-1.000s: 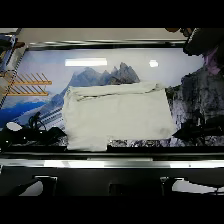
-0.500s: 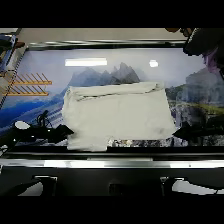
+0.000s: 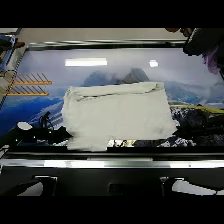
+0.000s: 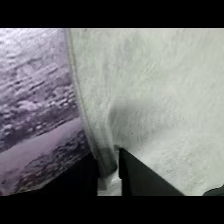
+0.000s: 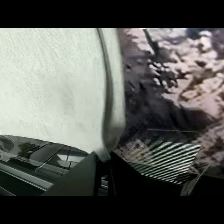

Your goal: Fold the clothes and pants, and hang the long-sleeved shirts on hangers.

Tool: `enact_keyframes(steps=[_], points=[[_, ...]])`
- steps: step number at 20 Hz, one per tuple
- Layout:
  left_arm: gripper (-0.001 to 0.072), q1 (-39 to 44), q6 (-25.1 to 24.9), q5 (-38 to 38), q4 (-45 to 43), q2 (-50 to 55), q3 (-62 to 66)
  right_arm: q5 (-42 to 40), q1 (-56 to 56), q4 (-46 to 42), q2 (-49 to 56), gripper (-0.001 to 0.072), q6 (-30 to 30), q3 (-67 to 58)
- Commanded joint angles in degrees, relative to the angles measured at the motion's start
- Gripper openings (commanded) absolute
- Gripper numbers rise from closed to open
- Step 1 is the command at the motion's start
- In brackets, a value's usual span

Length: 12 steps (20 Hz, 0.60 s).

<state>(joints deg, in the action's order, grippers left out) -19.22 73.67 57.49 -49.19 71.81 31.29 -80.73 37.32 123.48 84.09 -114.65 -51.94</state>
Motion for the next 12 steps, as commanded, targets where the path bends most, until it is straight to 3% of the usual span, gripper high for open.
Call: enact_keyframes(steps=[1, 5, 8, 12], points=[[0.0017, 0.02, -0.09, 0.46, 1.22, -0.11, 0.15, -0.15, -0.04, 3.08, -0.72, 0.0036, -1.16, -0.07], [0.0015, 0.02, 0.00, 1.46, 1.22, -0.24, 1.99, 2.86, -5.05, 11.15, -4.22, 0.0035, -4.74, -0.61], [0.0014, 0.02, 1.14, 3.43, 1.88, -0.24, 10.60, 8.37, -12.92, 12.41, -6.99, 0.0035, -4.42, -5.68], [0.0014, 0.00, 3.45, 5.68, 3.67, -0.24, 32.87, 17.73, -18.99, 11.89, -9.84, 0.0035, 3.02, -21.77]])
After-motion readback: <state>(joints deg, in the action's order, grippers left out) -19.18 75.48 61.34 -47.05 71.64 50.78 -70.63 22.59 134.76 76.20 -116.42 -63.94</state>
